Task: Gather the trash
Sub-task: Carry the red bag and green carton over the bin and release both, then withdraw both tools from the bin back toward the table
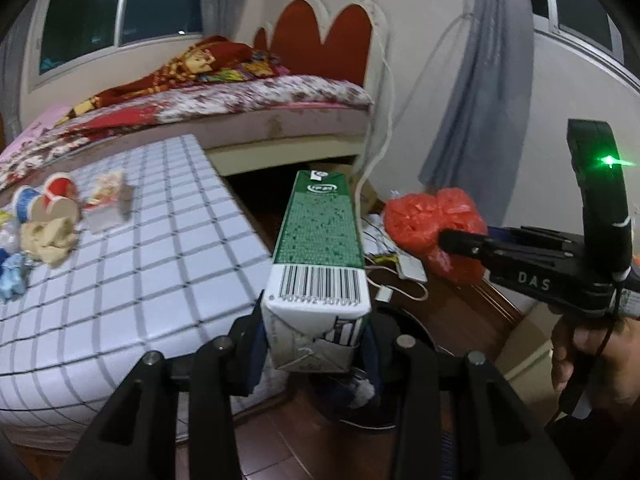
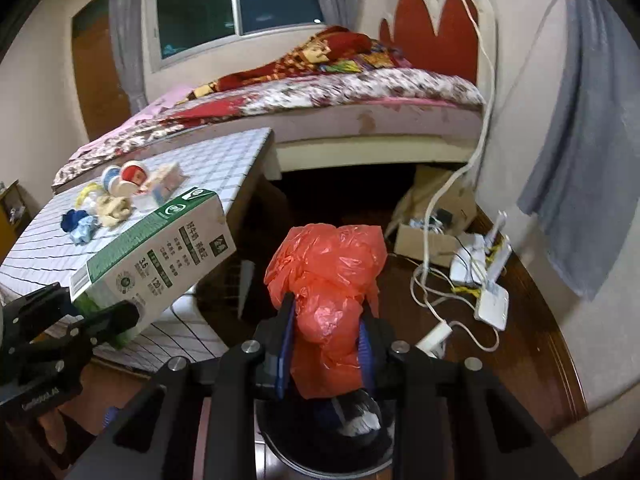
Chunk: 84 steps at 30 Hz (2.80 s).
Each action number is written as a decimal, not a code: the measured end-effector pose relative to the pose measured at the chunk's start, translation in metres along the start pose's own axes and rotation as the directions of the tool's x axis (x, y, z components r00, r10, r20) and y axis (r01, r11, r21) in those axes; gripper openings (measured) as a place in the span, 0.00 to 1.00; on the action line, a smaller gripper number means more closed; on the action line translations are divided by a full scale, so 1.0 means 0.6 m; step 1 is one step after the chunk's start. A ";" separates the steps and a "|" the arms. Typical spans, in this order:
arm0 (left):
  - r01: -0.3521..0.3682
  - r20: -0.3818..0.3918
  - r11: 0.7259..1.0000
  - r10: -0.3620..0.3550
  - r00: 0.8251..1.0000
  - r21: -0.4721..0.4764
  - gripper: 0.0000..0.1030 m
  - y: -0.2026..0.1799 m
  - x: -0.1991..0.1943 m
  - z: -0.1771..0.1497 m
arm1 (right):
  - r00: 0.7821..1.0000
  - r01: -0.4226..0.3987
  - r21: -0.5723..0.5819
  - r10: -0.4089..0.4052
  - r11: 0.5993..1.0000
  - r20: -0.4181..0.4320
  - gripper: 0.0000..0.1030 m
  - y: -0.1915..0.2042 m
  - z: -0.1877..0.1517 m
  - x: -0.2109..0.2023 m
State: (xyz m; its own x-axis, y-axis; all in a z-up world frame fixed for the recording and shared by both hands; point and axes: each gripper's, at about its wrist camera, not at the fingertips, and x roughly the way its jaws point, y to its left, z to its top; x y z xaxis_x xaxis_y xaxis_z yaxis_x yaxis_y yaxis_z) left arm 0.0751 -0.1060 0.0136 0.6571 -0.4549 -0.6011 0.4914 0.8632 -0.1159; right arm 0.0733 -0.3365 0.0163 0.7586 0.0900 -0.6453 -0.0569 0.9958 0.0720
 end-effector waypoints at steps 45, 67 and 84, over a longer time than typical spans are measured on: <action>-0.119 -0.197 0.992 0.108 0.974 -0.045 0.99 -0.024 0.123 -0.094 | 0.939 0.159 0.019 -0.145 0.987 -0.312 0.99 -0.079 -0.113 0.114; -0.203 -0.072 0.977 0.198 0.978 -0.073 0.99 0.022 0.032 -0.046 | 0.980 0.101 -0.124 -0.120 0.987 -0.159 0.99 0.030 -0.042 0.047; -0.380 -0.013 0.896 0.388 0.922 -0.229 0.99 0.226 -0.075 -0.033 | 0.995 -0.103 -0.149 0.104 0.983 -0.005 0.99 0.215 0.056 0.059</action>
State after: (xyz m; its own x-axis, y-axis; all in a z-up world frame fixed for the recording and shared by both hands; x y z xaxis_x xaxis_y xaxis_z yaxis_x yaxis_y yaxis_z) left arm 0.1010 0.0354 0.0094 0.7889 -0.0818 -0.6091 0.0599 0.9966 -0.0562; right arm 0.1143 -0.2057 0.0284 0.7455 0.1927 -0.6380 -0.2310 0.9727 0.0240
